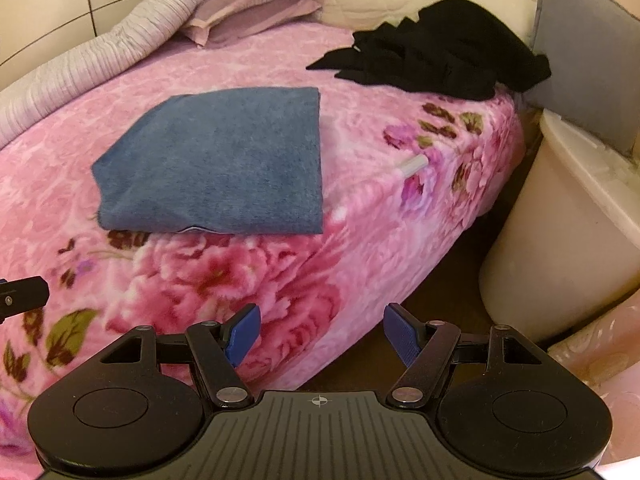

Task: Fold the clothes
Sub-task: 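Move both grippers to the folded jeans end and grasp it, then lift the folded jeans up off the bed with both grippers, then carry the held jeans with both grippers over the folded clothes stack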

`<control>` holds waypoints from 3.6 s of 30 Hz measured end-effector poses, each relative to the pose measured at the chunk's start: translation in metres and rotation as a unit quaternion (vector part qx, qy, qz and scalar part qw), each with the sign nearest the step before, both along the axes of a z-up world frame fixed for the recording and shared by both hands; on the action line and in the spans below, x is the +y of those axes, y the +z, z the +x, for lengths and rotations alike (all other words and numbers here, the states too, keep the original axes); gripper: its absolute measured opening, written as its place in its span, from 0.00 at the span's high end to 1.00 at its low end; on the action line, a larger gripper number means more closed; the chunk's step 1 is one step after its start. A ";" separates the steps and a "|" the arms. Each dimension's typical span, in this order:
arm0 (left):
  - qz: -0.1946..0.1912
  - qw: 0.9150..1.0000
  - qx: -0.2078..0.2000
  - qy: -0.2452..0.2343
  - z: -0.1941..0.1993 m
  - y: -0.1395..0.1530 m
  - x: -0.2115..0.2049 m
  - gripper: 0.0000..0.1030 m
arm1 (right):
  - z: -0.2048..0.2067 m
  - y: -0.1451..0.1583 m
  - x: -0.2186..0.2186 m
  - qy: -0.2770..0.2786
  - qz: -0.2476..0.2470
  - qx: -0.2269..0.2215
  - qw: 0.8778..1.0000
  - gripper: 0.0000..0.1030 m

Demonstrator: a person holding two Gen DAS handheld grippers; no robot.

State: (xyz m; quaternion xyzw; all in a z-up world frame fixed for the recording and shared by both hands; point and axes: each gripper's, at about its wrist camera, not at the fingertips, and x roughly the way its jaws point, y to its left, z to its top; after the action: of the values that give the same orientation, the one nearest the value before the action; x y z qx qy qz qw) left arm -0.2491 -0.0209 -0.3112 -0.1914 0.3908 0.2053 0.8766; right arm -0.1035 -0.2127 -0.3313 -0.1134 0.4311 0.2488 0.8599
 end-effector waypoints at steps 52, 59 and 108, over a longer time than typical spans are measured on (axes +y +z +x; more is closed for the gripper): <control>-0.387 0.911 -0.129 -0.058 0.214 -0.131 0.237 0.44 | 0.308 -0.089 0.055 0.005 0.340 0.321 0.884 0.34; -0.376 0.915 -0.110 -0.099 0.241 -0.133 0.219 0.52 | 0.308 -0.101 0.076 0.010 0.359 0.344 0.868 0.47; -0.192 0.861 -0.291 0.370 -0.562 0.226 0.330 0.69 | -0.242 0.179 0.498 0.349 0.273 0.598 0.668 0.72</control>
State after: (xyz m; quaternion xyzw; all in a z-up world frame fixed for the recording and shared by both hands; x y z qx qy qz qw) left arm -0.8110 0.3089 -0.0851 -0.5374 0.0497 0.3707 0.7558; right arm -0.3453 0.2848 -0.1525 0.1571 0.6945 0.6521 0.2604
